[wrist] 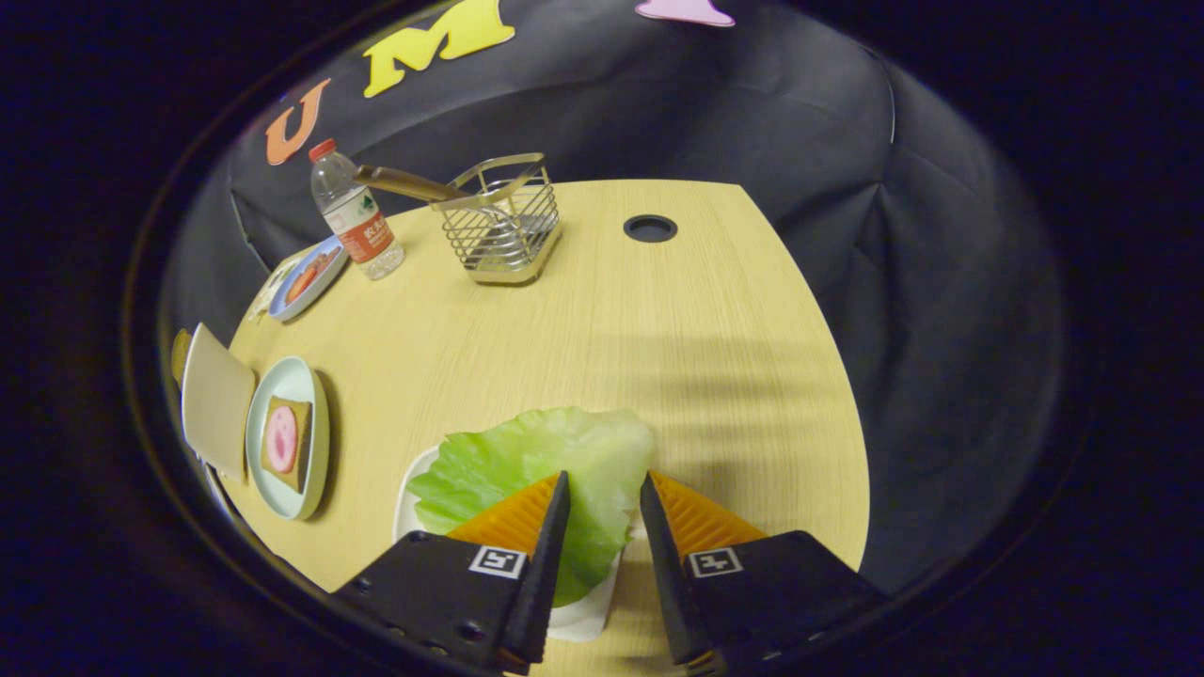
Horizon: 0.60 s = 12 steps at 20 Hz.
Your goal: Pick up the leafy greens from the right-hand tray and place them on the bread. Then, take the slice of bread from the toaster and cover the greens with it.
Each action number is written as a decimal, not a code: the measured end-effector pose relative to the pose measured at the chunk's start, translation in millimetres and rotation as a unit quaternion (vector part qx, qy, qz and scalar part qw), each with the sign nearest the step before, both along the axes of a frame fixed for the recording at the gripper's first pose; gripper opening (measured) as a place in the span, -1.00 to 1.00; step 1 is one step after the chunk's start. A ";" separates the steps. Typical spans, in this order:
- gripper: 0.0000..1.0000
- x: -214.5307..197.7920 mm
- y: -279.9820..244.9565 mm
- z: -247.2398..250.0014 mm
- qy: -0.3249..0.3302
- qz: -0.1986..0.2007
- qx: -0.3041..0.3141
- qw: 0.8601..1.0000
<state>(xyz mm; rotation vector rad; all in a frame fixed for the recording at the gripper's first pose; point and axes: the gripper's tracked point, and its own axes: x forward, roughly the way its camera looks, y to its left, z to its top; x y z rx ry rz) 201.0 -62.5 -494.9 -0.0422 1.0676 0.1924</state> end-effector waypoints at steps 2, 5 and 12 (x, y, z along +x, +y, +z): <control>-0.33 5.3 -2.2 2.4 -0.014 0.004 -0.023 1.000; -0.62 10.1 -1.9 9.8 -0.037 0.014 -0.047 0.998; -0.99 6.7 -6.7 12.4 -0.045 0.022 -0.084 0.995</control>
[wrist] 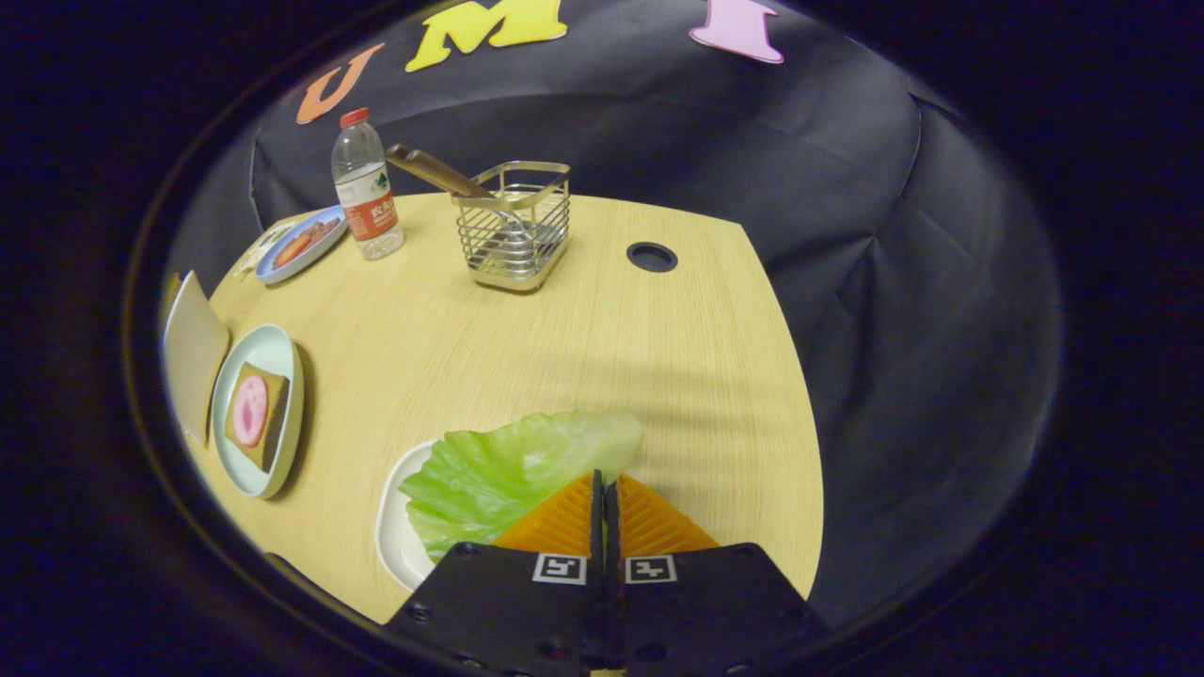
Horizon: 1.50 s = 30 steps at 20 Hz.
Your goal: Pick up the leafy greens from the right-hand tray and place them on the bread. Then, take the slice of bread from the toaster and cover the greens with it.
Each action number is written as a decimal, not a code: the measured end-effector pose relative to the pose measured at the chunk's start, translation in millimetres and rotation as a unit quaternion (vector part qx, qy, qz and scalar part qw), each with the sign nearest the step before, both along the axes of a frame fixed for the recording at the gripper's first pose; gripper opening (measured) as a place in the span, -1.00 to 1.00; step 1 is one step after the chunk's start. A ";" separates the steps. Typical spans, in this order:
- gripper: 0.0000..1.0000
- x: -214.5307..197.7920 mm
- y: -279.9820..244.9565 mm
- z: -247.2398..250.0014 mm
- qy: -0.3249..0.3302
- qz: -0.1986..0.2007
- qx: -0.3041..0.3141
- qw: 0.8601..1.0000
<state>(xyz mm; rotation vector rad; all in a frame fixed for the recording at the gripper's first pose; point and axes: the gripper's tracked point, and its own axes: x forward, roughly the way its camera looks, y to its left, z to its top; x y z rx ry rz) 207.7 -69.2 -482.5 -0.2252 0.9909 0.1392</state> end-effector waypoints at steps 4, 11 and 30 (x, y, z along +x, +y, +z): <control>-0.99 -8.6 0.5 21.6 -0.017 -0.012 -0.013 1.000; -0.99 -33.0 21.4 83.5 -0.078 -0.022 -0.035 0.996; -1.00 -107.4 237.4 176.8 -0.115 0.073 0.016 0.991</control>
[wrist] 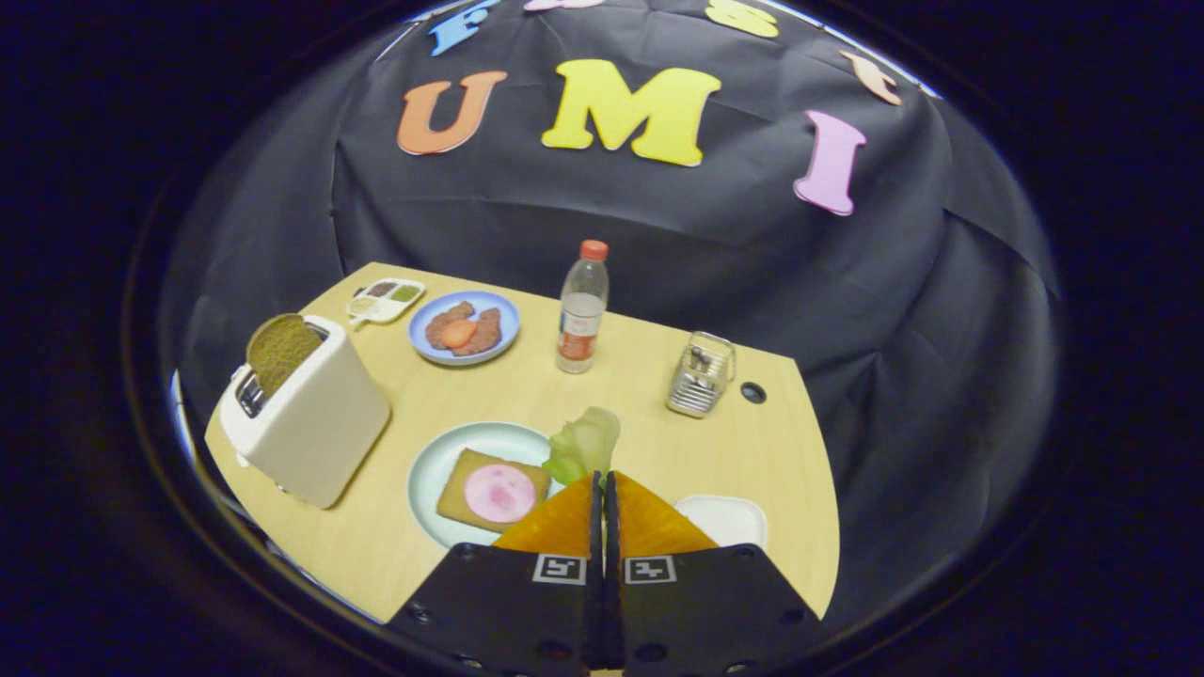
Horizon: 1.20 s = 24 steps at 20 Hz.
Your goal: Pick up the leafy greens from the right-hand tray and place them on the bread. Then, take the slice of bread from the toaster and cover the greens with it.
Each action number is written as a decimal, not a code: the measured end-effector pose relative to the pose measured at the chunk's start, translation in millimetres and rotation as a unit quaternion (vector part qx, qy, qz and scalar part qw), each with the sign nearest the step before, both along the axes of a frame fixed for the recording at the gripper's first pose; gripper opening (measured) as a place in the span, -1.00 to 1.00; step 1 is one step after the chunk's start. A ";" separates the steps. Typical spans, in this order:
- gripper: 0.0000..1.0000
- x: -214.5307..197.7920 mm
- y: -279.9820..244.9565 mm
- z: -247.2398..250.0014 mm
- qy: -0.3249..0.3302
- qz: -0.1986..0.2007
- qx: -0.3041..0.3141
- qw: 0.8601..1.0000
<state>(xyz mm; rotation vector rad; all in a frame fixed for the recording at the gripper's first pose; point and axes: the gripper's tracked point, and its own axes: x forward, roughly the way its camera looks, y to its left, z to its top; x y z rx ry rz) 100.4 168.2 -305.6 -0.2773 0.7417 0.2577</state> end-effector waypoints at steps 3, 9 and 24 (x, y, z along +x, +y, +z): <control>-0.99 -9.2 41.0 4.3 0.003 0.034 -0.001 0.999; -0.99 -42.5 112.7 -13.4 0.075 0.077 0.054 0.993; -0.99 27.1 77.4 -126.1 0.138 0.002 0.005 0.990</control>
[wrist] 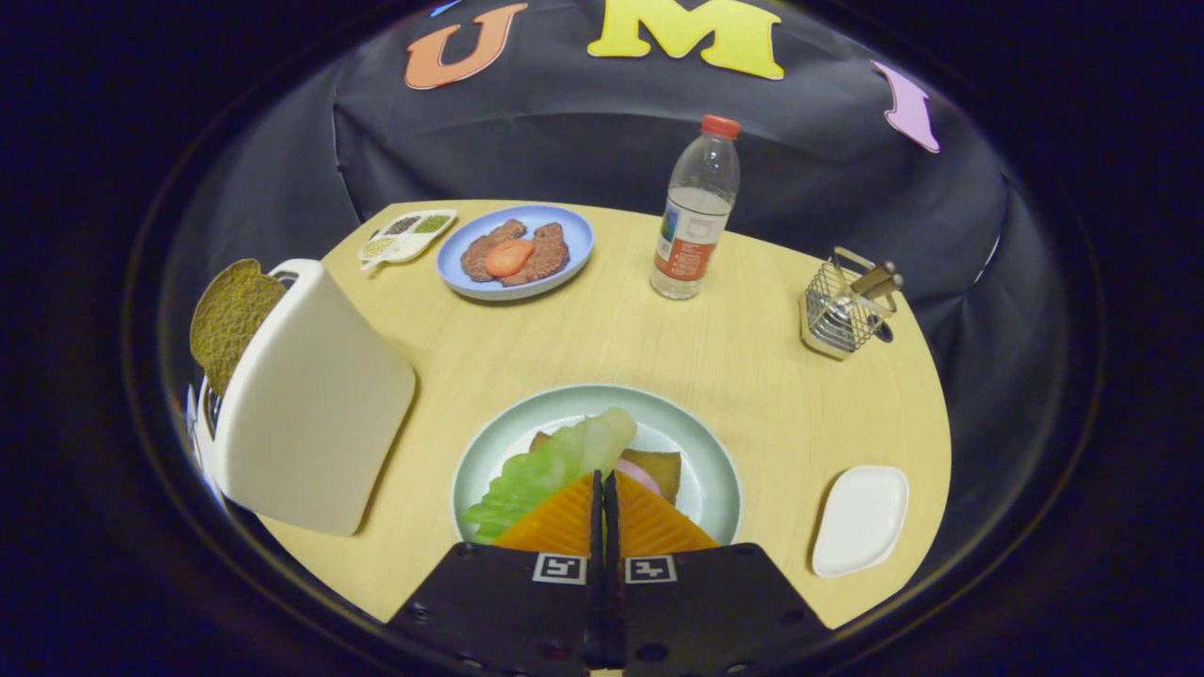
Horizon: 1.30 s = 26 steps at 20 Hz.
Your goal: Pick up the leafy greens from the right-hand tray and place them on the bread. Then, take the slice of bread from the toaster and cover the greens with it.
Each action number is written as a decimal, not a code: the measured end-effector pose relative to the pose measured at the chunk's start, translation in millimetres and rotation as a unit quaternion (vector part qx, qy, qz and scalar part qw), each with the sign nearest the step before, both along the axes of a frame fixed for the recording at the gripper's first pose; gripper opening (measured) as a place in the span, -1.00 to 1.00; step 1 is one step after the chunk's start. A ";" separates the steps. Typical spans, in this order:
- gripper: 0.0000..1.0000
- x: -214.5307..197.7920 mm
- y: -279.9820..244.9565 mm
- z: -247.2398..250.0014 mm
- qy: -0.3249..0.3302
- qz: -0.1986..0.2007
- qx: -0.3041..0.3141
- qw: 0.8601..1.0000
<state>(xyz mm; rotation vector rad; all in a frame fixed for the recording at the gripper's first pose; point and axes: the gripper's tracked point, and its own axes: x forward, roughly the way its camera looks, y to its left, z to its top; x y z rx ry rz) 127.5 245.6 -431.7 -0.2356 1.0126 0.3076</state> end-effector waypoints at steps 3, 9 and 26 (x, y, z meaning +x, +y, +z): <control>-0.97 9.2 -10.8 -15.0 0.001 -0.018 -0.016 1.000; -0.69 10.3 -23.6 -14.7 -0.017 -0.037 -0.012 0.999; 0.92 -69.7 90.9 190.8 -0.126 -0.014 0.105 0.986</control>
